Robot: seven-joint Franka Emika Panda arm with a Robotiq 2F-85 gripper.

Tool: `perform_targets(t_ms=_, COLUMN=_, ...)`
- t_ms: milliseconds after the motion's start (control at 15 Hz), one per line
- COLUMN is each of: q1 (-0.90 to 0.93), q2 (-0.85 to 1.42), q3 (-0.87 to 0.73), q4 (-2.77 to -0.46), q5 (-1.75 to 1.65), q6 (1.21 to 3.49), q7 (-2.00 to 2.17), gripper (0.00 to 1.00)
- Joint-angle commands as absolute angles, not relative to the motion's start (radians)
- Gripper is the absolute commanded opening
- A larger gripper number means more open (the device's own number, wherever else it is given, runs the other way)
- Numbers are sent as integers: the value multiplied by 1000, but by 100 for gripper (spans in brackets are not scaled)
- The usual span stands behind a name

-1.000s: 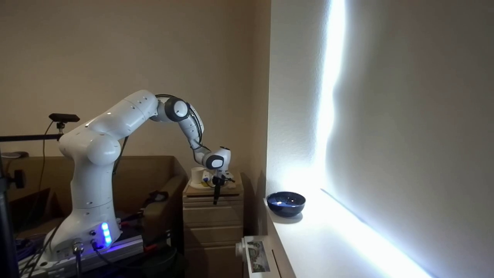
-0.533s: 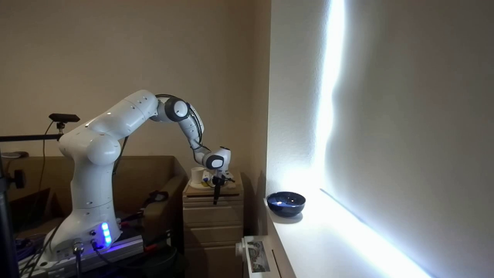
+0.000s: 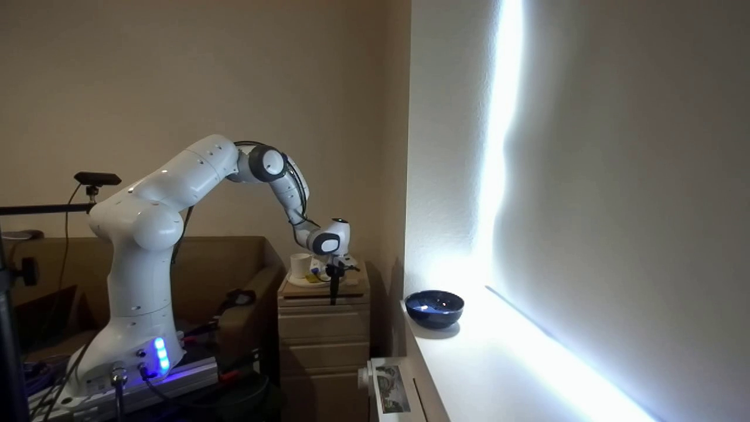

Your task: Open the sliding tray then put the white case and lemon on it

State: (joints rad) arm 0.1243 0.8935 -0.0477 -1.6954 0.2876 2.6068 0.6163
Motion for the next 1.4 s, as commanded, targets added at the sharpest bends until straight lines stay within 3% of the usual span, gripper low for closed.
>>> perform_targets(t_ms=0, q1=162, q2=777, q3=-75, q4=-1832, q5=286, q6=2807, q7=621, gripper=100)
perform_targets(t_ms=1333, q1=121, q2=910, q3=-26, q4=-1765, q5=325, q6=2805, q7=606, gripper=100)
